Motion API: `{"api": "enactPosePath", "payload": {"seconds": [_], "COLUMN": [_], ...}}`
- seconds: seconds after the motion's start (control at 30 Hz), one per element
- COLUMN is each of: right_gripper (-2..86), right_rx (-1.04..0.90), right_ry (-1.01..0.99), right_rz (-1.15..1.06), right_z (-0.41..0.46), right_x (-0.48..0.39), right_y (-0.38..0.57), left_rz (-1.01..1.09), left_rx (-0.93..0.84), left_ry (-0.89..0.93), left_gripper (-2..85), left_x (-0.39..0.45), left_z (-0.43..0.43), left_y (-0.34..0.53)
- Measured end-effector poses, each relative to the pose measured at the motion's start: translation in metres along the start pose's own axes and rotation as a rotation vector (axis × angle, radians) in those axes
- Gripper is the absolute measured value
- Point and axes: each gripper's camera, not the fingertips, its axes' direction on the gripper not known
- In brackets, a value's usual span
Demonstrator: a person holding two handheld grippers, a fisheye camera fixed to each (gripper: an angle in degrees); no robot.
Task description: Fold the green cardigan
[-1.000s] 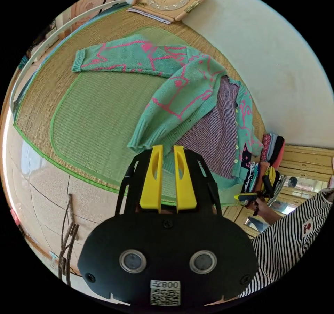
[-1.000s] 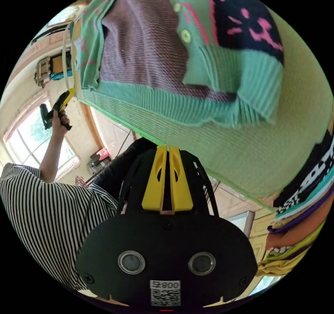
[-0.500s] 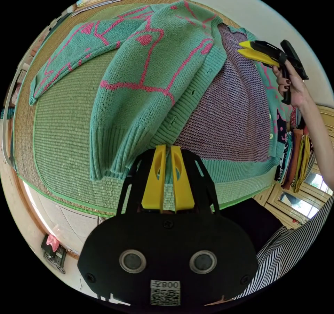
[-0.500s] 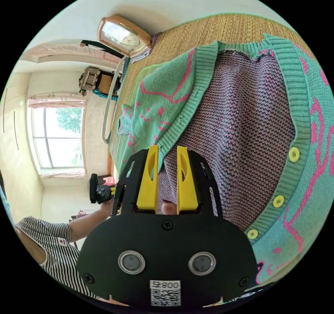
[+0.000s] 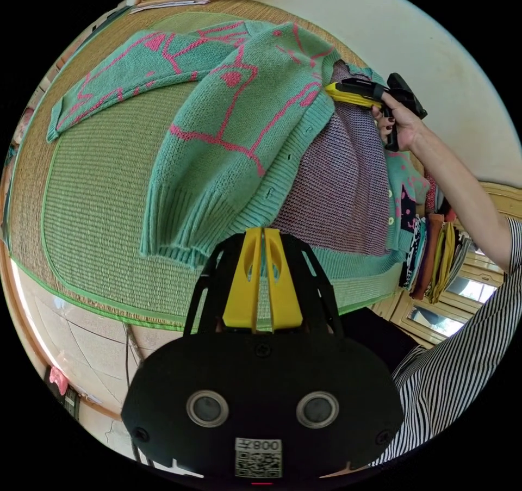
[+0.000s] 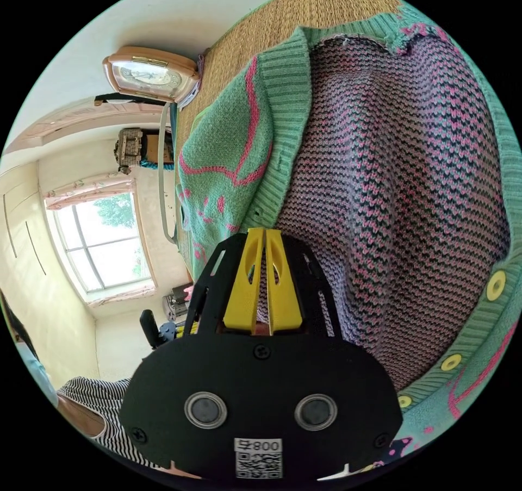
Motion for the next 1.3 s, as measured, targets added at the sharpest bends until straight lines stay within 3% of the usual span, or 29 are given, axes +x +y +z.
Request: {"api": "enactPosePath", "payload": {"seconds": [0.3, 0.57, 1.03, 1.3], "right_gripper": [1.3, 8.4, 4.3, 5.2], "right_rx": [0.027, -0.006, 0.000, -0.030], "right_ry": [-0.006, -0.192, -0.306, -0.233], "right_rz": [-0.026, 0.055, 0.079, 0.061], "right_z": [-0.019, -0.007, -0.020, -0.025], "right_x": [0.008, 0.031, 0.042, 0.042], "right_y": [-0.006, -0.018, -0.035, -0.031], "left_rz": [-0.016, -0.004, 0.074, 0.057], "left_rx": [0.051, 0.104, 0.152, 0.161], "left_ry": [0.132, 0.208, 0.366, 0.427], "left_gripper": [0.5, 0.3, 0.3, 0.2], "left_x": [0.000, 0.001, 0.014, 0.010], "left_z": [-0.016, -0.035, -0.067, -0.065], "left_y": [0.019, 0.030, 0.043, 0.041]}}
